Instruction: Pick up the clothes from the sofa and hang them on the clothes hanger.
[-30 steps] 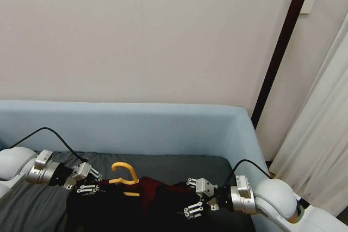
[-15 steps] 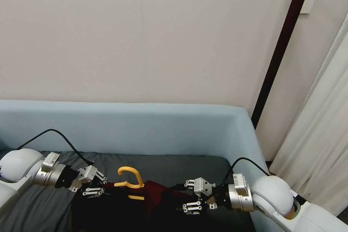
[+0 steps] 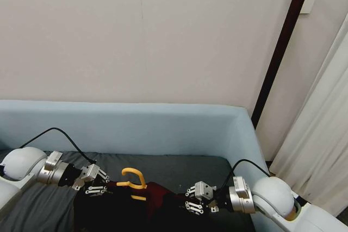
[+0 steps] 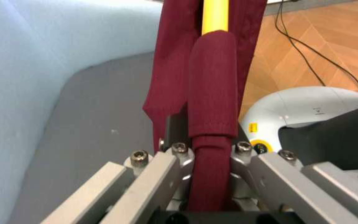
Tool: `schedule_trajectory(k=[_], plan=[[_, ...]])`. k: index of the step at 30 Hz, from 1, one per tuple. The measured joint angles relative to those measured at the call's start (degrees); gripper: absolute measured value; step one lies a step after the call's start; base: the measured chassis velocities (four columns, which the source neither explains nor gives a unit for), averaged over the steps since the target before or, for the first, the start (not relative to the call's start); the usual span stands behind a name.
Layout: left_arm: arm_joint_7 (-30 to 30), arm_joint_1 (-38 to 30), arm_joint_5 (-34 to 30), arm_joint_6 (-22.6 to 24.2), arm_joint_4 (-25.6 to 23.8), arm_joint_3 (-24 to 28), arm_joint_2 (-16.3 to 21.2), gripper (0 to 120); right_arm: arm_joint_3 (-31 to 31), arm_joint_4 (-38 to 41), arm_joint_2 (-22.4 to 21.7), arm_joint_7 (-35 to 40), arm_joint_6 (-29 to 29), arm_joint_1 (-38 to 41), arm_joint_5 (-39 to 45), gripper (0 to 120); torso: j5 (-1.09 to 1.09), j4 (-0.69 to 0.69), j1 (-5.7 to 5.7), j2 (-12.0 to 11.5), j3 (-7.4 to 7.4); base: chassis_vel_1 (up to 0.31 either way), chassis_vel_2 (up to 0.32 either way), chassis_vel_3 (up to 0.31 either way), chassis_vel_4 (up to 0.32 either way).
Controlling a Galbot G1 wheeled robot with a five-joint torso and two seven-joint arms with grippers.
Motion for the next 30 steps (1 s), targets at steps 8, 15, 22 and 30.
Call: schedule_trajectory(k=[8,15,22,30], plan=[[-0.81,0.04,-2.81,-1.94,1.52,-1.36,0.62,27,1.65,0.40,-0.52,0.92,0.05,-1.28,0.62,4,0.00,0.00,0.00,0.00,0.00,0.000,0.000,0.000,0.000],[-2.83,0.48,-5.47,-3.87,3.20,-3.00,1.40,49,2.93,0.76,-1.16,1.76,0.19,-2.23,2.48,4,-0.01,0.00,0.00,0.00,0.00,0.000,0.000,0.000,0.000],[-12.64,1.97,-16.39,-7.03,1.70,-4.81,2.69,77,3.75,0.40,-1.73,5.81,-0.79,-1.57,6.55,4,0.00,0.01,0.00,0.00,0.00,0.000,0.000,0.000,0.000],[-31.15,8.93,-26.46,-11.33,-7.07,-6.70,1.75,102,4.64,0.60,-4.52,12.28,-3.28,1.96,12.05,4,0.00,0.00,0.00,0.00,0.00,0.000,0.000,0.000,0.000]])
